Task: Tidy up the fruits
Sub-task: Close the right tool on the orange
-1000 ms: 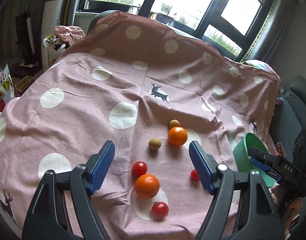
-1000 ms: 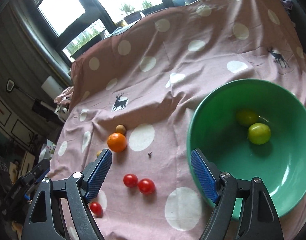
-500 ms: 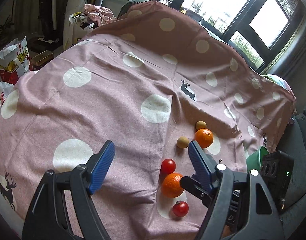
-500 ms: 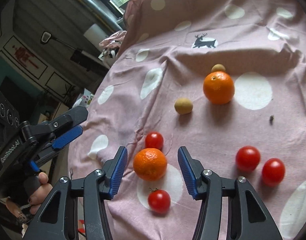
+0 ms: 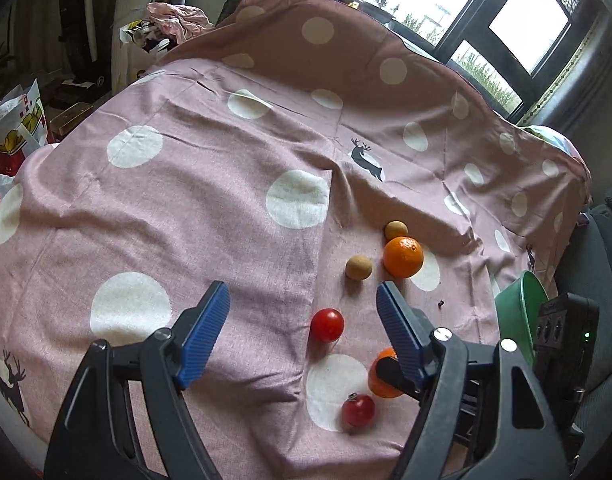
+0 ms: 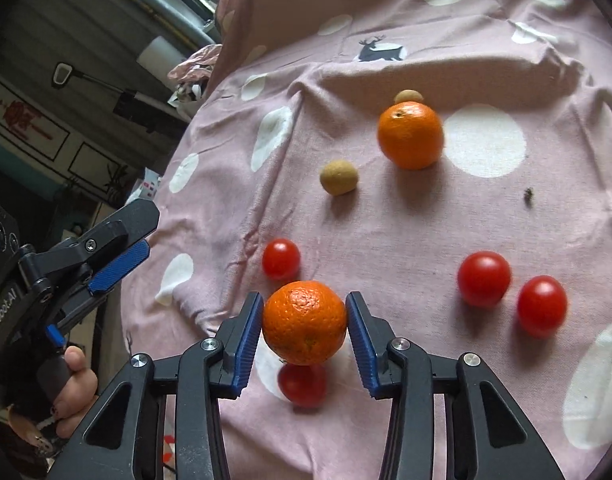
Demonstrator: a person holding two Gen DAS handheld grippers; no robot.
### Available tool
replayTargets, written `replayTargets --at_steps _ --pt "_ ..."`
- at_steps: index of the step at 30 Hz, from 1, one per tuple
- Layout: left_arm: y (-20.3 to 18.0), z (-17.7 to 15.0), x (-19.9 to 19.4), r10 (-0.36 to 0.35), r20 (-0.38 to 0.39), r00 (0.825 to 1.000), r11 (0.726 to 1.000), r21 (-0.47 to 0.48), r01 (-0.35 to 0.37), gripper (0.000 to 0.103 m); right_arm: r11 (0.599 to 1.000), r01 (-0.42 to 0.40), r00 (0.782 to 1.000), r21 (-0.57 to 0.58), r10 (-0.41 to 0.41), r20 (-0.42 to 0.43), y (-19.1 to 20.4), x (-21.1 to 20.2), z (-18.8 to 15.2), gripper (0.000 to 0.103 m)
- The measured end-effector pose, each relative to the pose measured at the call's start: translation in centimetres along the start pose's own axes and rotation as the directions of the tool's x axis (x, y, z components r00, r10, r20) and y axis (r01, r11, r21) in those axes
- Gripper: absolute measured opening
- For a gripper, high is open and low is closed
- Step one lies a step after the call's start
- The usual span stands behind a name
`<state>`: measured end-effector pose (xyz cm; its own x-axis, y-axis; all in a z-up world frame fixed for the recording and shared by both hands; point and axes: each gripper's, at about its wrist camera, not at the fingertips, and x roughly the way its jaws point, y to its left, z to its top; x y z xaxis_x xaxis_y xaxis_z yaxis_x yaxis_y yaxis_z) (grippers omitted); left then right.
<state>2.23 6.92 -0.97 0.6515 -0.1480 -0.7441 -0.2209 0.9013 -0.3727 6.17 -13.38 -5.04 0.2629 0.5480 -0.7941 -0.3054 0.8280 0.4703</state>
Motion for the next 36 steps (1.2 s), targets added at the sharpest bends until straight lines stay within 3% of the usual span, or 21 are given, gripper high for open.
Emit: replayTargets --at_steps 7,17,23,26,30,32,36 --pt "-2.7 -1.2 1.7 0.011 -0.049 0.999 0.996 0.087 -0.006 0.072 0.982 0.186 0.982 0.004 -0.186 -0.034 -3.2 -2.0 -1.1 0.045" --pt "-3.9 -2.0 3.5 0.049 -0.111 0.993 0.992 0.122 -0.036 0.069 0.991 0.093 0.996 0.095 -0.092 -0.014 -4.9 -2.6 -0.3 0.045" --pt "-4.9 -2.6 4.1 -0.016 -0.17 0.985 0.991 0.13 0.039 0.069 0.987 0.012 0.999 0.158 -0.021 0.05 -6.3 -3.9 0.2 0.045" --pt "-5.9 -3.2 4.4 -0.05 -0.202 0.978 0.985 0.153 0.082 0.06 0.986 0.006 0.999 0.167 -0.015 0.052 -6.2 -3.8 0.2 0.044" --pt "-7.3 -4.0 4.8 -0.074 -0.228 0.971 0.975 0.19 0.119 0.057 0.983 -0.046 0.998 0.176 0.037 0.054 -6.0 -3.5 0.3 0.045" --pt "-7.9 -4.4 5.2 -0.074 -0.246 0.966 0.971 0.201 0.125 0.048 0.981 -0.033 0.999 0.19 0.025 0.047 -6.2 -3.3 0.2 0.044" --pt "-8.7 -5.1 5.7 -0.098 -0.288 0.952 0.962 0.216 0.165 0.048 0.973 -0.048 0.998 0.226 0.039 0.043 -6.9 -3.3 0.2 0.044"
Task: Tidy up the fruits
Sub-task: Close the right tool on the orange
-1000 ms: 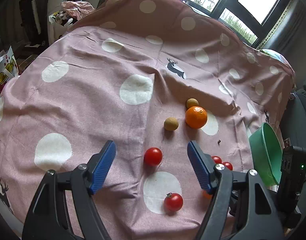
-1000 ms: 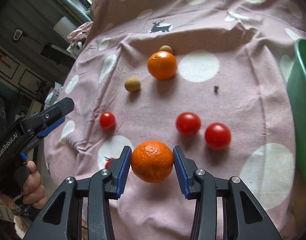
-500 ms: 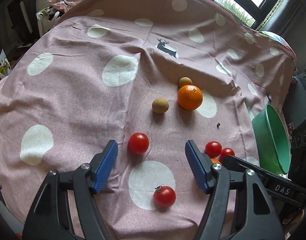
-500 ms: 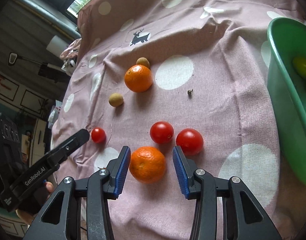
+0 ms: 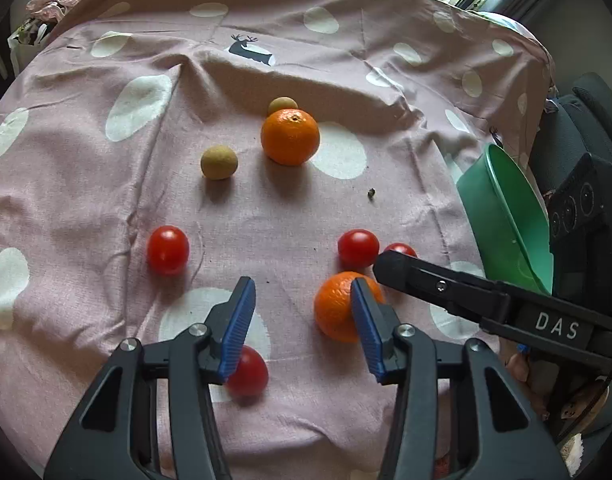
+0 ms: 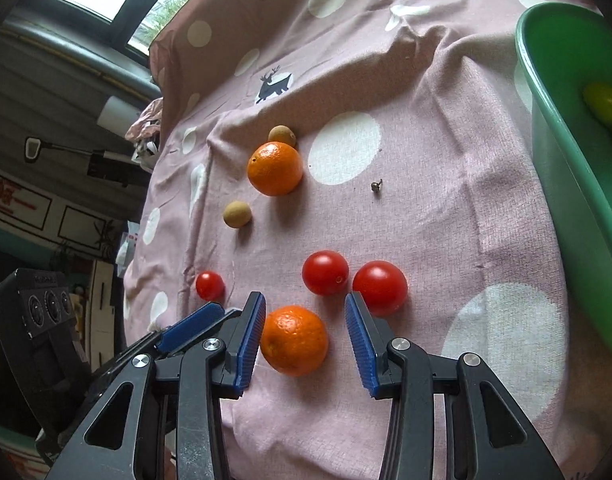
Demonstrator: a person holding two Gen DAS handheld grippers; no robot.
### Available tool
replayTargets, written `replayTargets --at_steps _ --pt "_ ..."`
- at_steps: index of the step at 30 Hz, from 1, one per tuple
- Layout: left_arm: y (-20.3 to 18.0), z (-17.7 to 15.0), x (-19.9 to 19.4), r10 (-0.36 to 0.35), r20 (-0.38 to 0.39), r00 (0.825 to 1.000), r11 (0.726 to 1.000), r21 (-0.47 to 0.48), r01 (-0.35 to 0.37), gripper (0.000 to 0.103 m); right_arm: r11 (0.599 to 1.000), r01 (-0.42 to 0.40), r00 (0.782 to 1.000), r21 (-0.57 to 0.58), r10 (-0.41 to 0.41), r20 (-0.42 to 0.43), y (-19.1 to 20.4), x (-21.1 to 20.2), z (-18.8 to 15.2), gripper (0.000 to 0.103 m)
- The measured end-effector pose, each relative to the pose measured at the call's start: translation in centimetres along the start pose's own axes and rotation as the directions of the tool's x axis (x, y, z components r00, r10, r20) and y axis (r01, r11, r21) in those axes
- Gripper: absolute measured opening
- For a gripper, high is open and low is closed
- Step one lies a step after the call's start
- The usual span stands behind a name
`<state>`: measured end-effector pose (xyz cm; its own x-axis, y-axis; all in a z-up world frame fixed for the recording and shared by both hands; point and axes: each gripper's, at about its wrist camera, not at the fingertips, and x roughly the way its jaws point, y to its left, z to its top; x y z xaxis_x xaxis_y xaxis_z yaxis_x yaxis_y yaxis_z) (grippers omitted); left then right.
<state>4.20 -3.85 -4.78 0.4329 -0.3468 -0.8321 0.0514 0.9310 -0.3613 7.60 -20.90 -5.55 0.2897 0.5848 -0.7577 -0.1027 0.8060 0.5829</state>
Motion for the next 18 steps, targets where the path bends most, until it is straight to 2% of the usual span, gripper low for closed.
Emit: replayTargets --at_steps 4,10,13,18 --pt "-1.2 -0.3 0.0 -0.039 -0.005 0.999 0.998 0.04 0.039 0.048 1.0 -0.01 1.0 0.011 0.01 0.002 -0.1 -0.2 0.0 0.045" --pt "-2.6 -0.8 1.5 -0.039 -0.049 0.998 0.996 0.075 0.042 0.048 0.999 -0.029 0.999 0.037 0.03 -0.034 -0.4 0.6 -0.1 0.045" --pt "-2.8 -1.0 1.8 -0.012 -0.045 0.999 0.996 0.085 0.016 0.048 0.999 -0.028 0.999 0.042 0.03 -0.044 -0.3 1.1 -0.1 0.045" --pt "-2.7 -1.0 2.2 -0.008 -0.055 0.998 0.997 0.081 0.012 0.048 0.999 -0.028 0.997 0.043 0.031 -0.067 -0.2 1.8 -0.2 0.045"
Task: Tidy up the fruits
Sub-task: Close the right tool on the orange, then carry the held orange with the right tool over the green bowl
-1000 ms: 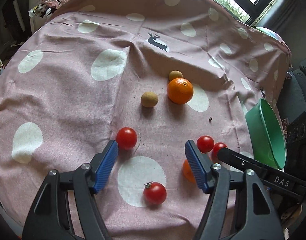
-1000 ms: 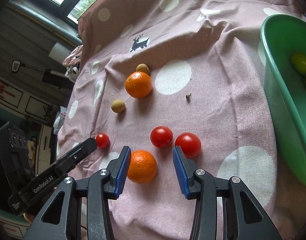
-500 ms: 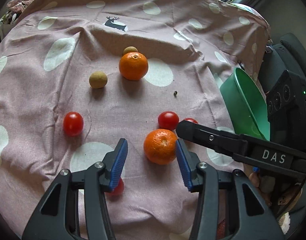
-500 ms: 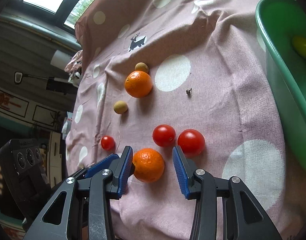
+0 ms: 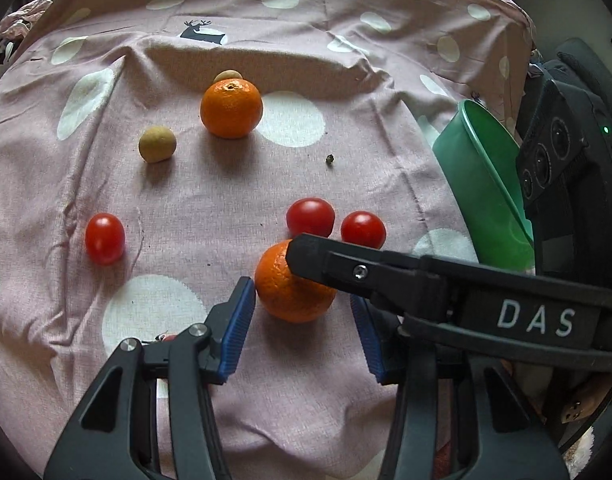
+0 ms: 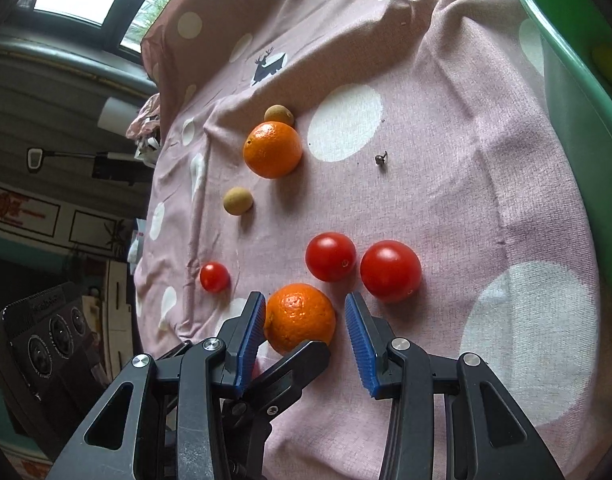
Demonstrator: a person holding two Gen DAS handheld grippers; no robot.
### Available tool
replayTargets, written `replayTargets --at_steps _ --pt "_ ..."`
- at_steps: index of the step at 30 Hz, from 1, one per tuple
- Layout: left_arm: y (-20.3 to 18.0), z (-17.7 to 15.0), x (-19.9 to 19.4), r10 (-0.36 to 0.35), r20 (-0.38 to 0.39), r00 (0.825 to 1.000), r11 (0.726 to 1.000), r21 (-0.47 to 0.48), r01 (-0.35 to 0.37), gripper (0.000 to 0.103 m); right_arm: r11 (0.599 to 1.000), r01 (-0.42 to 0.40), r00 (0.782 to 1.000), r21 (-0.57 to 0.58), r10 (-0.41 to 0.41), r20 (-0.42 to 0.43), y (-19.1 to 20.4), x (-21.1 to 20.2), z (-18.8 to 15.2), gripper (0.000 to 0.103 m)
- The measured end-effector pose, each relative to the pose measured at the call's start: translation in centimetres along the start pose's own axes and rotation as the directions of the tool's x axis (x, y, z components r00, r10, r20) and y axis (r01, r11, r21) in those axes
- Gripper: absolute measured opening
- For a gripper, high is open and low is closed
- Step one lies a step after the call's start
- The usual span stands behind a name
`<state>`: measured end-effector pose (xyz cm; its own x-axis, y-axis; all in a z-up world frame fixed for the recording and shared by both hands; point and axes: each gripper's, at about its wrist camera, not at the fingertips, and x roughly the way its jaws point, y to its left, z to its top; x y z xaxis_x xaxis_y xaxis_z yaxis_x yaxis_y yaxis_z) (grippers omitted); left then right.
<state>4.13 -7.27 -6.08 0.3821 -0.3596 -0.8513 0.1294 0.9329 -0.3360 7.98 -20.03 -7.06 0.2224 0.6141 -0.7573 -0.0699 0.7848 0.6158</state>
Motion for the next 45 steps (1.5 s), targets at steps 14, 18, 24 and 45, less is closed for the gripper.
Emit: replayTargets --at_steps 14,18,24,45 --pt "-0.1 -0.1 1.1 0.05 -0.02 0.999 0.999 0.016 -0.05 0.046 1.0 -0.022 0.999 0.012 0.023 -0.031 -0.3 0.7 0.0 0.045" --pt "-0.1 -0.1 1.1 0.049 -0.02 0.999 0.999 0.012 -0.048 0.045 1.0 -0.024 0.999 0.01 0.024 -0.031 -0.3 0.7 0.0 0.045" --pt "-0.3 -0.1 0.3 0.041 0.0 0.999 0.999 0.018 -0.041 0.043 1.0 -0.005 1.0 -0.028 0.005 -0.012 0.5 0.1 -0.2 0.044" --pt "-8.8 1.2 -5.8 -0.044 0.312 0.949 0.978 0.206 -0.023 0.043 0.991 -0.035 0.947 -0.132 0.076 0.313 1.2 -11.1 -0.4 0.044"
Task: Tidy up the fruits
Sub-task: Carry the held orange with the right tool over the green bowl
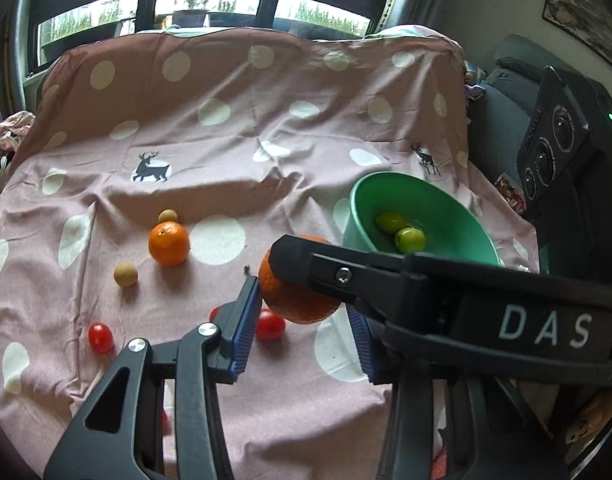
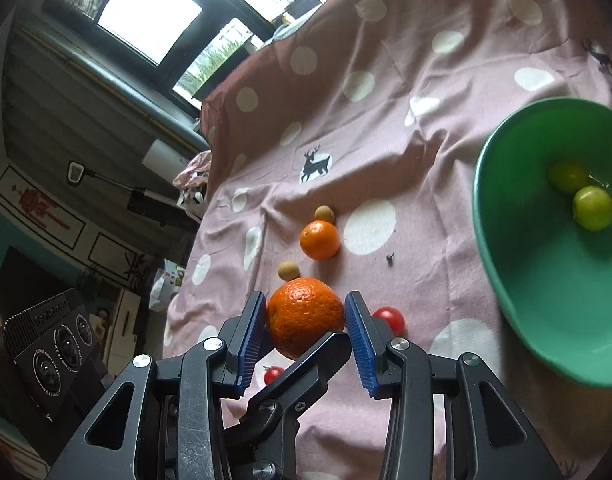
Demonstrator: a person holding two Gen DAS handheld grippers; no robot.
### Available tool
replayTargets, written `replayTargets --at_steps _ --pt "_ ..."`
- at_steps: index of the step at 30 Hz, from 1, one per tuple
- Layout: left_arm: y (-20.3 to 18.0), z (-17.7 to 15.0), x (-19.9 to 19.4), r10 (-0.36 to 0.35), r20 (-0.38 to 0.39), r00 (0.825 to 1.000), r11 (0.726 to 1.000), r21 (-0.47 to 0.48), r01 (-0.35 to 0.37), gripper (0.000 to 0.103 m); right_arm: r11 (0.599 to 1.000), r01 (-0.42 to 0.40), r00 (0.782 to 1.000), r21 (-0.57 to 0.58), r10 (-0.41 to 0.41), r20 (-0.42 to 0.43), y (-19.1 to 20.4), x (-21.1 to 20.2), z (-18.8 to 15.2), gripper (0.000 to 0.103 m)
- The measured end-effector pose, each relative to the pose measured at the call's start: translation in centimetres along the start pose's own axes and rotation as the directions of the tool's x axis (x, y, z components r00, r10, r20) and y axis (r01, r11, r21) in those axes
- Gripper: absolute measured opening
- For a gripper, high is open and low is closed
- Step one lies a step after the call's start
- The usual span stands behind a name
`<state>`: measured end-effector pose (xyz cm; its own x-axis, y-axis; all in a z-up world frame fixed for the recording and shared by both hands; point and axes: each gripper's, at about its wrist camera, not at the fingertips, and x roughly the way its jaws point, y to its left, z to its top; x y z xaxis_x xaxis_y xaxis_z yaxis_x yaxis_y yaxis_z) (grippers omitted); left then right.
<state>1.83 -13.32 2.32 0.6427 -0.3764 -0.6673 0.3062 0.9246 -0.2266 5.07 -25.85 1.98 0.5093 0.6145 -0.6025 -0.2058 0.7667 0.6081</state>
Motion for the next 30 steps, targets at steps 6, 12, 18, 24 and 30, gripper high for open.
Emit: replayTargets --at_steps 6,12,18,24,30 --pt "-4.2 1.7 1.5 -0.045 0.03 0.999 0.995 0.087 0.042 0.043 0.998 0.041 0.993 0.039 -0.045 0.108 -2.5 -3.5 1.2 0.045" --pt "-7.8 2.6 3.7 -0.114 0.012 0.993 0.985 0.131 0.111 0.043 0.988 0.045 0.98 0.148 -0.072 0.188 -6.3 -6.5 1.8 0.045" --pt "-10.3 3.2 5.4 -0.173 -0.014 0.985 0.973 0.155 0.173 0.043 0.977 0.058 0.965 0.206 -0.108 0.239 -8.6 -8.5 1.8 0.045" --pt "-11.4 3.1 7.2 -0.238 -0.05 0.97 0.959 0.144 0.243 0.043 0.961 0.07 0.959 0.266 -0.138 0.246 -10.7 -9.2 1.8 0.045" --pt "-11.6 2.7 9.1 -0.272 -0.099 0.957 0.953 0.11 0.282 0.043 0.944 0.133 0.957 0.302 -0.201 0.208 -11.9 -9.0 1.6 0.045"
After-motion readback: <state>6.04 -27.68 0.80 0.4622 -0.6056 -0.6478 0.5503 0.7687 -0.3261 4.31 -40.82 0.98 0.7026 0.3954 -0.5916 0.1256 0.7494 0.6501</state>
